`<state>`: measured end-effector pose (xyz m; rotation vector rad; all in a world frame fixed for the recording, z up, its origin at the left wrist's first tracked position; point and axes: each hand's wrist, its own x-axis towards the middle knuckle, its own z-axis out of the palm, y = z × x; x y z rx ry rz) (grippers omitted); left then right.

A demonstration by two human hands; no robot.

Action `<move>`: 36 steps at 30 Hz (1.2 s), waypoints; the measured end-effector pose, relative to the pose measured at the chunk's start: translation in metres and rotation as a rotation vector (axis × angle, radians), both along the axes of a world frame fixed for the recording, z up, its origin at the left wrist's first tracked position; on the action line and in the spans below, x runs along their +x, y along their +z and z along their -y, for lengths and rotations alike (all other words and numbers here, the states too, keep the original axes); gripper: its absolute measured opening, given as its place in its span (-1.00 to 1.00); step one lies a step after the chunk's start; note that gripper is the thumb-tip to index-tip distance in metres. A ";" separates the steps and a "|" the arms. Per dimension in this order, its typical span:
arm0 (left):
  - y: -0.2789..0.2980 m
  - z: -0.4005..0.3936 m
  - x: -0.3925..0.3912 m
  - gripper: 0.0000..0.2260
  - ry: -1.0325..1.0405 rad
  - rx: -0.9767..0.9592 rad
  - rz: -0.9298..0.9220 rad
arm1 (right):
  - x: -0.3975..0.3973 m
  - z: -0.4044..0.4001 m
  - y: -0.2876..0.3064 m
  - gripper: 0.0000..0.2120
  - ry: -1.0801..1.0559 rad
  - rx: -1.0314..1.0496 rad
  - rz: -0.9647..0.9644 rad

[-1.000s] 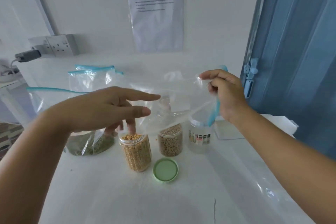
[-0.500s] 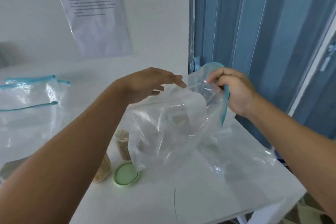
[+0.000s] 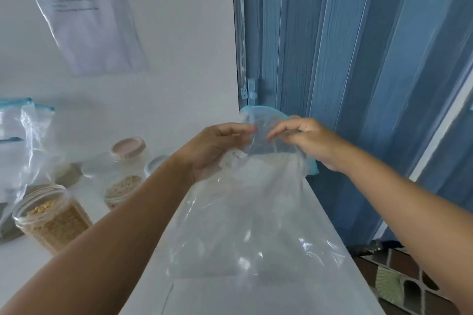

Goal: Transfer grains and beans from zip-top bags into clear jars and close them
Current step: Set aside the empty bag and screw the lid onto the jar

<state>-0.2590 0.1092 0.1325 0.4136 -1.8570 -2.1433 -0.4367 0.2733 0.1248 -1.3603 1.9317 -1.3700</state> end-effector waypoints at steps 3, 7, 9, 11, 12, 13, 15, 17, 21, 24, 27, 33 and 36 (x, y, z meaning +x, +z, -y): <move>-0.016 -0.001 -0.010 -0.78 0.209 0.061 -0.029 | -0.015 -0.009 -0.021 -0.60 -0.063 0.031 -0.061; -0.021 -0.003 -0.018 -0.77 0.314 0.297 -0.150 | -0.022 -0.017 -0.055 -0.67 -0.199 -0.138 0.252; -0.018 -0.008 -0.022 -0.77 0.342 0.380 -0.204 | -0.018 -0.019 -0.072 -0.67 -0.171 -0.184 0.425; -0.016 -0.009 -0.025 -0.76 0.364 0.550 -0.273 | -0.010 -0.020 -0.081 -0.72 -0.106 -0.194 0.652; -0.015 -0.010 -0.026 -0.75 0.373 0.613 -0.299 | -0.006 -0.019 -0.084 -0.72 -0.055 -0.192 0.753; -0.015 -0.010 -0.027 -0.74 0.378 0.651 -0.316 | -0.002 -0.018 -0.085 -0.70 0.007 -0.190 0.838; -0.019 -0.011 -0.028 -0.74 0.374 0.663 -0.323 | 0.001 -0.013 -0.084 -0.70 0.083 -0.213 0.978; -0.028 -0.008 -0.023 -0.77 0.380 0.593 -0.282 | 0.005 -0.008 -0.078 -0.78 0.041 -0.222 0.982; -0.061 0.012 -0.003 -0.83 0.399 0.235 -0.081 | 0.001 -0.011 -0.078 -0.73 -0.171 -0.095 0.671; -0.091 0.024 0.011 -0.80 0.407 0.016 0.073 | -0.008 -0.018 -0.088 -0.72 -0.253 0.039 0.530; -0.112 0.022 0.011 -0.81 0.354 -0.098 0.148 | -0.010 -0.023 -0.098 -0.70 -0.302 0.138 0.414; -0.142 0.022 -0.001 -0.84 0.207 -0.511 0.437 | -0.015 -0.029 -0.113 -0.72 -0.276 0.412 0.307; -0.148 0.019 -0.001 -0.80 0.090 -0.699 0.534 | -0.018 -0.033 -0.120 -0.66 -0.260 0.514 0.206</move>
